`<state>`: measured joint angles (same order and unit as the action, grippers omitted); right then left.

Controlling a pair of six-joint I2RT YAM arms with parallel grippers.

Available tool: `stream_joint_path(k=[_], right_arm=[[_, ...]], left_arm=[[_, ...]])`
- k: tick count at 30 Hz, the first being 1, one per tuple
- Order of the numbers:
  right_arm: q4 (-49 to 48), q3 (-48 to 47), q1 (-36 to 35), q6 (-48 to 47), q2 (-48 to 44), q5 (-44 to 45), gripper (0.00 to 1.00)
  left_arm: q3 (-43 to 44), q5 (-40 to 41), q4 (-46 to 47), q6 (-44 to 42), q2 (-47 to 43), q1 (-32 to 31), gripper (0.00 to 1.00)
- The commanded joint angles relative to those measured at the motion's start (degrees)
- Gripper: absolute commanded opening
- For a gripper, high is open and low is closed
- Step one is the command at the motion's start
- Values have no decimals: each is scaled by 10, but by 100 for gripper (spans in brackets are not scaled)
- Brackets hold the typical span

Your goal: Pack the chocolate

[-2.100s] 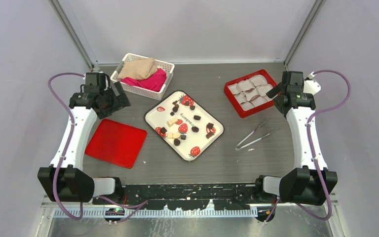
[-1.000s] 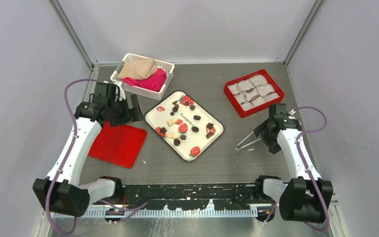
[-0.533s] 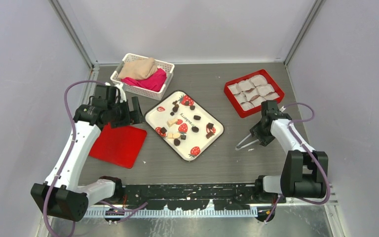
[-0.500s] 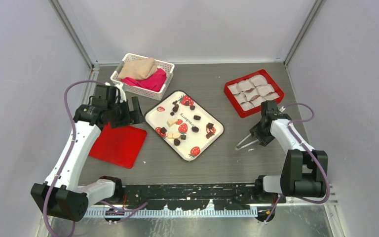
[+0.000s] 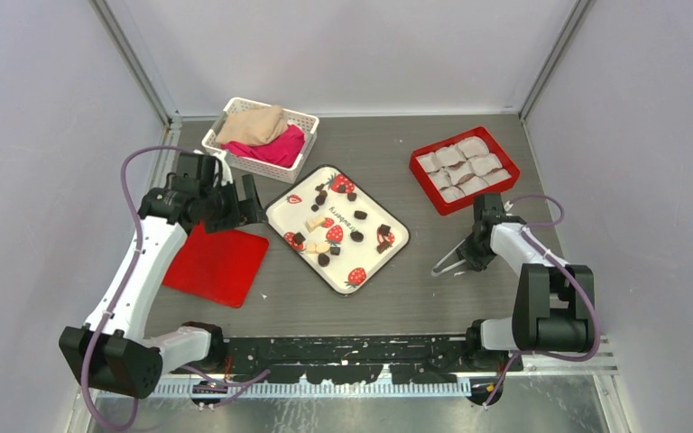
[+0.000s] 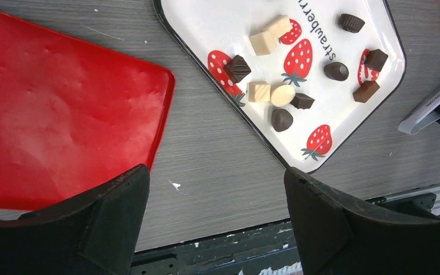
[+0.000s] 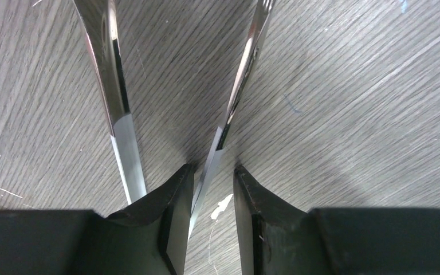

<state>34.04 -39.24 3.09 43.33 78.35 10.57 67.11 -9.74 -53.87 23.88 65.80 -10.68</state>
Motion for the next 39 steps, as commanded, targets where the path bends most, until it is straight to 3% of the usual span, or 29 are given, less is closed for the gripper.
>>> stream_joint_path(k=[1,4,15,29,34,39], right_arm=[[-14,6,-1,-31,-23,2,37],[-19,8,2,-40,-27,-10,36],[28,-21,2,-47,-41,-24,1],[151,-74,-8,-62,-137,-61,1],[172,-101,-100,-42,-154,-16,1],[201,-120,-203,-31,-110,65,1]], left_arm=[[4,-7,13,7,8,-2,87],[3,-4,14,9,7,-2,87],[-4,10,17,6,-20,-1,87],[48,12,26,8,-7,-2,87],[85,-9,25,6,-5,-2,86],[106,-14,27,4,10,-2,86]])
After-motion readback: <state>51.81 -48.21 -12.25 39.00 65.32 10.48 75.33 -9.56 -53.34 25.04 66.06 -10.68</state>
